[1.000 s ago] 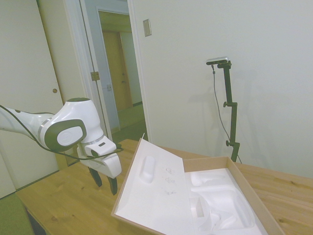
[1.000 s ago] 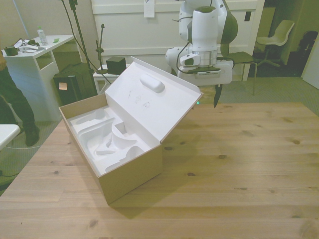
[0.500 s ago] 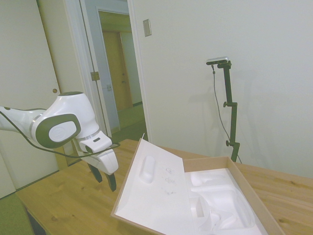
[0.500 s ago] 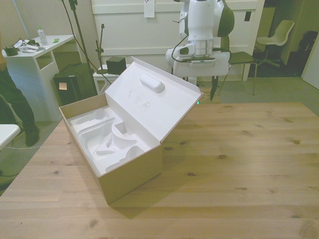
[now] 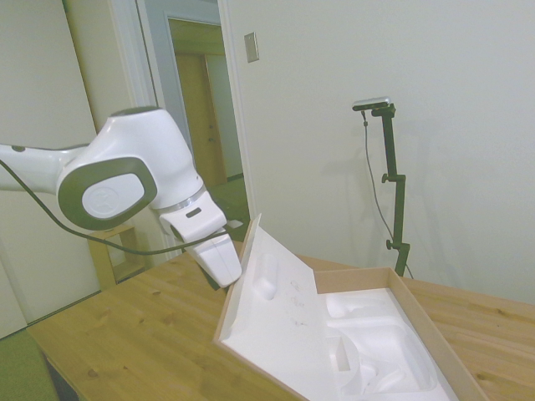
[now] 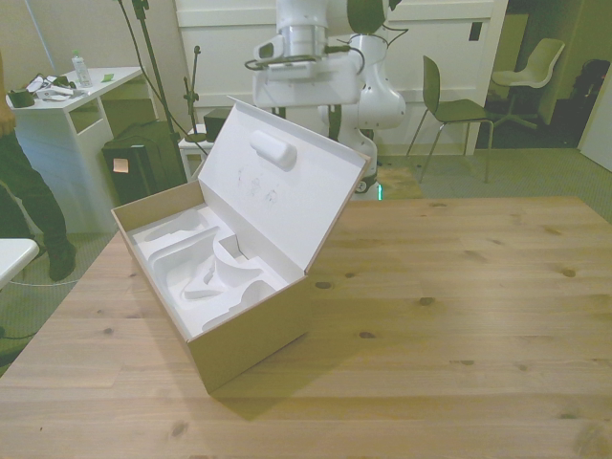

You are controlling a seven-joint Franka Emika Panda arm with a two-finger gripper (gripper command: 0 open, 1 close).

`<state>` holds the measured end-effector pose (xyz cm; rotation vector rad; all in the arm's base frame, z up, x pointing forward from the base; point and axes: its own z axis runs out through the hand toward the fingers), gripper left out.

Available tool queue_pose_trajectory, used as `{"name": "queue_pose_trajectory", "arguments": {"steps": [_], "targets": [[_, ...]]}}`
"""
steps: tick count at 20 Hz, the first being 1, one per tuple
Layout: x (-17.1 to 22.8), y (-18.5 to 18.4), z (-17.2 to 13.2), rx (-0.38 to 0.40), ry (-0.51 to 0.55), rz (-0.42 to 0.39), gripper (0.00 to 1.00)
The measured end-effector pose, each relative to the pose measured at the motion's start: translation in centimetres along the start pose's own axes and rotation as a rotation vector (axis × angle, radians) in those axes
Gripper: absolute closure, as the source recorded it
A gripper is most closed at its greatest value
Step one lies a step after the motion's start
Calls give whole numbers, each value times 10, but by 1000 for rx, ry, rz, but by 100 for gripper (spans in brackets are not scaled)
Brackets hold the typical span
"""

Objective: Close the box

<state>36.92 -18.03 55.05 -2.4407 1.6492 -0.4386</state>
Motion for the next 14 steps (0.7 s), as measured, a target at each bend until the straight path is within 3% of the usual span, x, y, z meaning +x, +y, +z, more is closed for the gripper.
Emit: {"name": "queue_pose_trajectory", "arguments": {"steps": [6,8,11,14], "targets": [[100,75,-39,38,41,131,0],[131,84,-51,67,53,168,0],[158,68,-68,93,68,186,0],[138,27,-59,71,21,102,0]]}}
